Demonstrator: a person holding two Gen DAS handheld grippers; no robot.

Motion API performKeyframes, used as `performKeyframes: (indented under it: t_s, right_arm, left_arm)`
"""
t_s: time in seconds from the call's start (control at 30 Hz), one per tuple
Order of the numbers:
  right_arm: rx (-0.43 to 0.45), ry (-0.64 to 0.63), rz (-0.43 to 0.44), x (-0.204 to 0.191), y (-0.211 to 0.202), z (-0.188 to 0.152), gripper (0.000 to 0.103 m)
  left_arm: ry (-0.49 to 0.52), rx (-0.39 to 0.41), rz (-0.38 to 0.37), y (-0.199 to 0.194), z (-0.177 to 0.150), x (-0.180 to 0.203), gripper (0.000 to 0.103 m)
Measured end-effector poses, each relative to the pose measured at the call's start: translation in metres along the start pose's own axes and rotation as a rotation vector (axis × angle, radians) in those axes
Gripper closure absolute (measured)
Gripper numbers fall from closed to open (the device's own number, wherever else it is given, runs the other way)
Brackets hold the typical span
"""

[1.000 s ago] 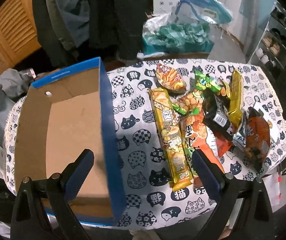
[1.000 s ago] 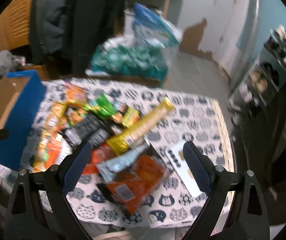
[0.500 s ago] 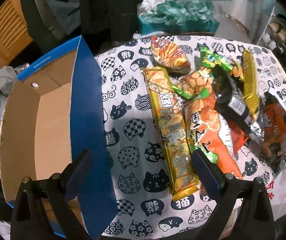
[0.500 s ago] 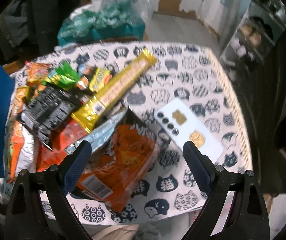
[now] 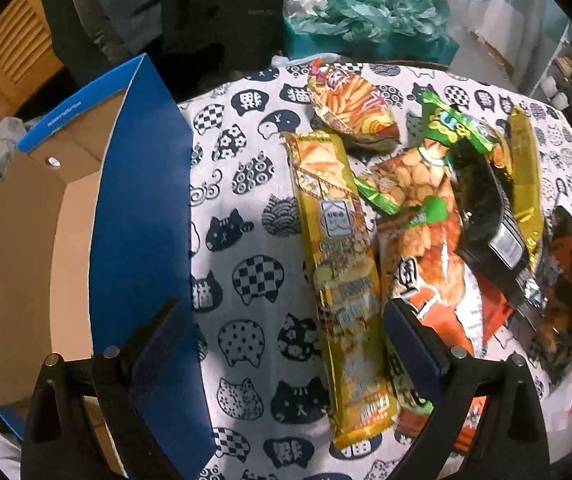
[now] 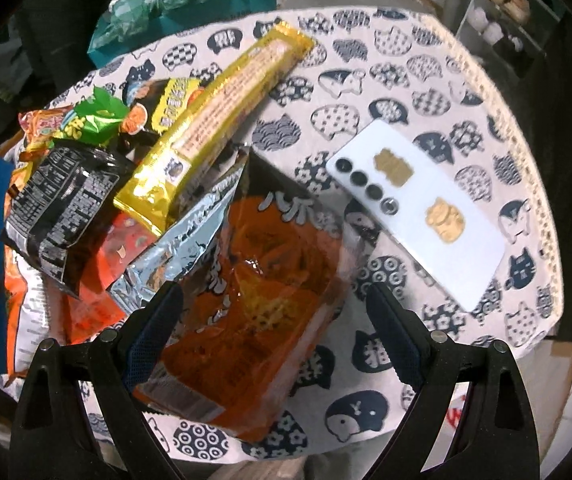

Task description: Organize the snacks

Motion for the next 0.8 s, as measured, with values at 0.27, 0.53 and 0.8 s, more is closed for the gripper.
performKeyframes:
  t_s: [0.27, 0.53, 0.8]
  right_arm:
    - [-0.009, -0.015, 0.035, -0.010, 0.011, -0.001, 0.025]
    - [-0.010, -0.007, 0.103, 0.005, 0.005, 0.004, 0.048]
    - [0.115, -0.122, -0.032, 0.005, -0.009, 0.010, 0.057]
  left_arm:
    - [-0.004, -0.001, 0.006, 0.017, 0.017, 0.011, 0.004]
    - [-0.015, -0.011, 0.001, 0.021, 0.031, 0.010, 0.004]
    - [-0.005, -0.018, 0.012, 0.037, 0.039, 0.015, 0.004]
Point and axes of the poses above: each gripper's, at about its wrist camera, not at the fingertips, and y roughly the way its jaws point, x to its right, z to its top, the point moved 4 cm from there along y, roughly the way its jaws point, and after that the axes turned 13 degrees about -z, right-handed, at the moved point
